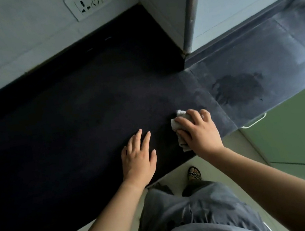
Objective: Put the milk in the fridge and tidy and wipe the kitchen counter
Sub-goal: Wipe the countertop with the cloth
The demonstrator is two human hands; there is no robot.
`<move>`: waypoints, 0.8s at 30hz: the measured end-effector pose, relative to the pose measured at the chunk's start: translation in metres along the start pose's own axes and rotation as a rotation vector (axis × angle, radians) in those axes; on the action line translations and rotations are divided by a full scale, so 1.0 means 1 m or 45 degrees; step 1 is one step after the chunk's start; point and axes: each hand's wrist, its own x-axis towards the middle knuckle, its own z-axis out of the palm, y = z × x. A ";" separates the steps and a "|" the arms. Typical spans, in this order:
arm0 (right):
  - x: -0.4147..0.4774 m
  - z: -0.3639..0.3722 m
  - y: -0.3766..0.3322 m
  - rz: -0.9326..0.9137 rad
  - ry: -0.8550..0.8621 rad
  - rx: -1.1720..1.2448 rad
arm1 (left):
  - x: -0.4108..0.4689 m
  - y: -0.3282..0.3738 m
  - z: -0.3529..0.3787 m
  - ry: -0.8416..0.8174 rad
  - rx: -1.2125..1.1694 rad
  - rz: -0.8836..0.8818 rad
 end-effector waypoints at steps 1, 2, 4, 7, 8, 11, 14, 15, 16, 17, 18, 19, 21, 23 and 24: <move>-0.007 -0.001 0.003 -0.027 -0.012 0.011 | 0.000 0.000 0.001 -0.016 -0.001 -0.007; -0.013 -0.003 0.005 -0.024 -0.030 0.022 | -0.001 0.000 0.001 -0.027 -0.005 -0.014; -0.019 -0.007 0.011 0.051 -0.048 0.038 | -0.001 0.000 -0.001 -0.031 -0.004 -0.014; -0.017 -0.012 0.012 0.259 0.003 0.067 | -0.001 -0.002 -0.003 -0.042 0.005 0.003; -0.015 -0.012 0.008 0.320 0.023 0.067 | 0.000 -0.003 -0.002 -0.048 0.007 0.012; -0.010 -0.008 -0.009 0.416 0.017 0.042 | -0.001 -0.005 0.000 -0.027 -0.007 0.031; -0.010 -0.001 -0.017 0.244 -0.058 -0.018 | -0.001 -0.007 0.004 0.004 -0.021 0.026; -0.010 -0.001 -0.016 0.183 -0.081 -0.033 | -0.001 -0.007 0.005 0.010 -0.023 0.023; -0.010 -0.003 -0.012 0.140 -0.104 -0.030 | -0.001 -0.007 0.005 0.004 -0.020 0.030; -0.009 -0.006 -0.009 0.112 -0.136 -0.010 | -0.002 -0.008 0.004 -0.002 -0.014 0.043; -0.007 -0.009 -0.004 0.103 -0.171 0.015 | -0.002 -0.009 0.004 -0.012 -0.014 0.054; -0.004 -0.013 0.001 0.114 -0.192 0.040 | -0.002 -0.009 0.003 -0.030 -0.020 0.060; 0.003 -0.022 0.016 0.201 -0.184 0.063 | 0.000 -0.009 -0.003 -0.050 -0.029 0.060; 0.012 -0.035 0.037 0.292 -0.173 0.051 | 0.005 -0.003 -0.011 -0.075 -0.031 0.031; 0.016 -0.042 0.049 0.322 -0.167 0.052 | 0.010 0.003 -0.015 -0.103 -0.031 0.005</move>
